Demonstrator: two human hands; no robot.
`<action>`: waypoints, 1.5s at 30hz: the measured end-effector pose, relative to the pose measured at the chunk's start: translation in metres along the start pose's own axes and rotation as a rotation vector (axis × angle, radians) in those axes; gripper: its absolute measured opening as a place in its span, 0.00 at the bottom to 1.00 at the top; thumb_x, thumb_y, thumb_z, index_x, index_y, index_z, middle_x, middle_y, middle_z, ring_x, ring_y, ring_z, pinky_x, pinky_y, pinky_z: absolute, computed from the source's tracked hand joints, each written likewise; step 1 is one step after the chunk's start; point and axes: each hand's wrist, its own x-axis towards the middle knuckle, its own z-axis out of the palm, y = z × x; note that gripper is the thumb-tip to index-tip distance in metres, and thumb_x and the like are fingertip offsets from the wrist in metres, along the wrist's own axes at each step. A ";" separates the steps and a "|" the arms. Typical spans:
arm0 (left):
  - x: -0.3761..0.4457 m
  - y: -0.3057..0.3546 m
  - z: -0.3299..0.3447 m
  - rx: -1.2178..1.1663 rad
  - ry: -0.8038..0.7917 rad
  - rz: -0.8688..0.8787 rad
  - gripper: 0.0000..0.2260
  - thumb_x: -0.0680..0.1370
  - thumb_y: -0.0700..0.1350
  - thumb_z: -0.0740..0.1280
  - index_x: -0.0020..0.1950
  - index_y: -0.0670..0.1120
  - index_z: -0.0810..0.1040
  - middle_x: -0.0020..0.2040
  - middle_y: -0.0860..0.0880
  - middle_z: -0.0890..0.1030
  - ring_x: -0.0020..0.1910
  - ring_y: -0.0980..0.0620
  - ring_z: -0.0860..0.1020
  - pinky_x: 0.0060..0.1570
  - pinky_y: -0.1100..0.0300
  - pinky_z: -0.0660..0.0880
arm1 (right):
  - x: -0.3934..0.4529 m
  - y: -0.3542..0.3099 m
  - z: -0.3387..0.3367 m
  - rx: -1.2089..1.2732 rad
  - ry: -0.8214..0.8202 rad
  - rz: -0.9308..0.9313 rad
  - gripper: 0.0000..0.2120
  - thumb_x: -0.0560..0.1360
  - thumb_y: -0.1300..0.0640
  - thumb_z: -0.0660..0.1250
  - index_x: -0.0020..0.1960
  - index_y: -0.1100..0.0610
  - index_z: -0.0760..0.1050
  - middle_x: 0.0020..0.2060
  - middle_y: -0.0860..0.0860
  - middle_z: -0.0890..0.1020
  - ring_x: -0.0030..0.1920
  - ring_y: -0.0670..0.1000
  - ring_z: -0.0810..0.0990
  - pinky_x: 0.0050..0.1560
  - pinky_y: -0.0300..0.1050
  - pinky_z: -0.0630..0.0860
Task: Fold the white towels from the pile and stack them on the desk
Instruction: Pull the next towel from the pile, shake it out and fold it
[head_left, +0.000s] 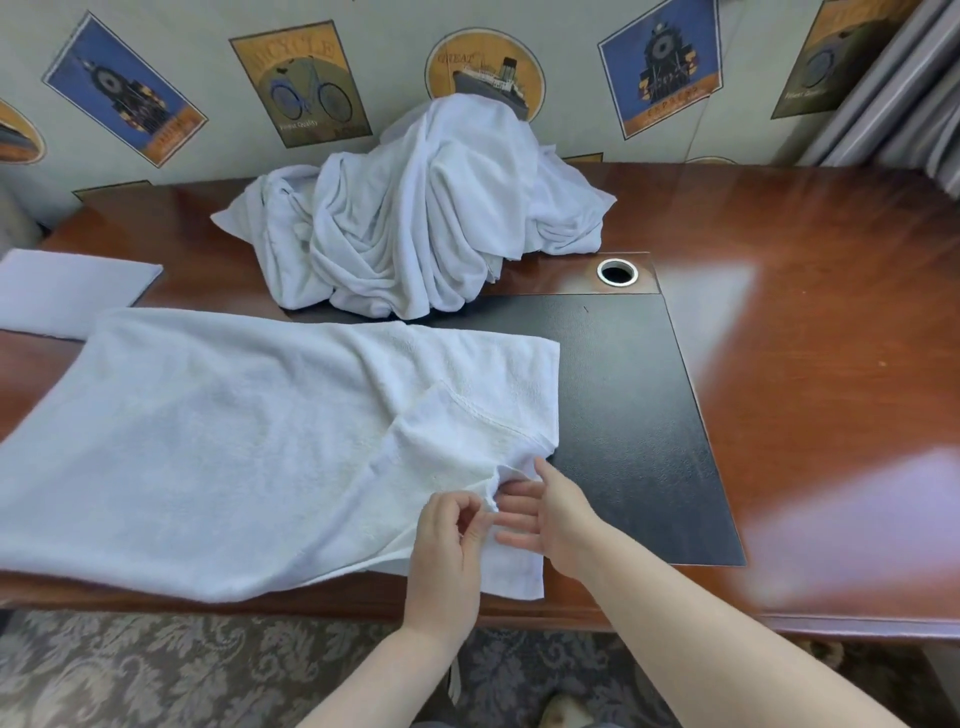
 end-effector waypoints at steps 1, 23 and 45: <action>0.001 -0.003 0.000 0.050 -0.056 0.020 0.05 0.80 0.45 0.66 0.45 0.52 0.74 0.43 0.57 0.74 0.46 0.57 0.73 0.45 0.67 0.70 | 0.000 -0.002 -0.001 -0.040 -0.020 -0.019 0.16 0.80 0.52 0.62 0.49 0.64 0.81 0.39 0.55 0.86 0.36 0.52 0.85 0.35 0.45 0.81; -0.021 -0.014 0.031 0.369 -0.214 0.285 0.01 0.71 0.47 0.73 0.41 0.51 0.82 0.39 0.59 0.80 0.44 0.58 0.73 0.44 0.60 0.64 | -0.007 0.035 -0.032 -0.456 0.284 -0.461 0.11 0.72 0.61 0.72 0.51 0.53 0.73 0.39 0.56 0.83 0.35 0.50 0.77 0.46 0.55 0.79; -0.014 -0.008 0.025 0.720 -0.335 0.404 0.09 0.67 0.50 0.79 0.37 0.53 0.80 0.34 0.57 0.77 0.34 0.56 0.77 0.31 0.62 0.73 | 0.015 -0.016 -0.011 0.171 0.018 -0.071 0.03 0.73 0.63 0.66 0.47 0.59 0.74 0.30 0.49 0.79 0.25 0.47 0.75 0.29 0.38 0.72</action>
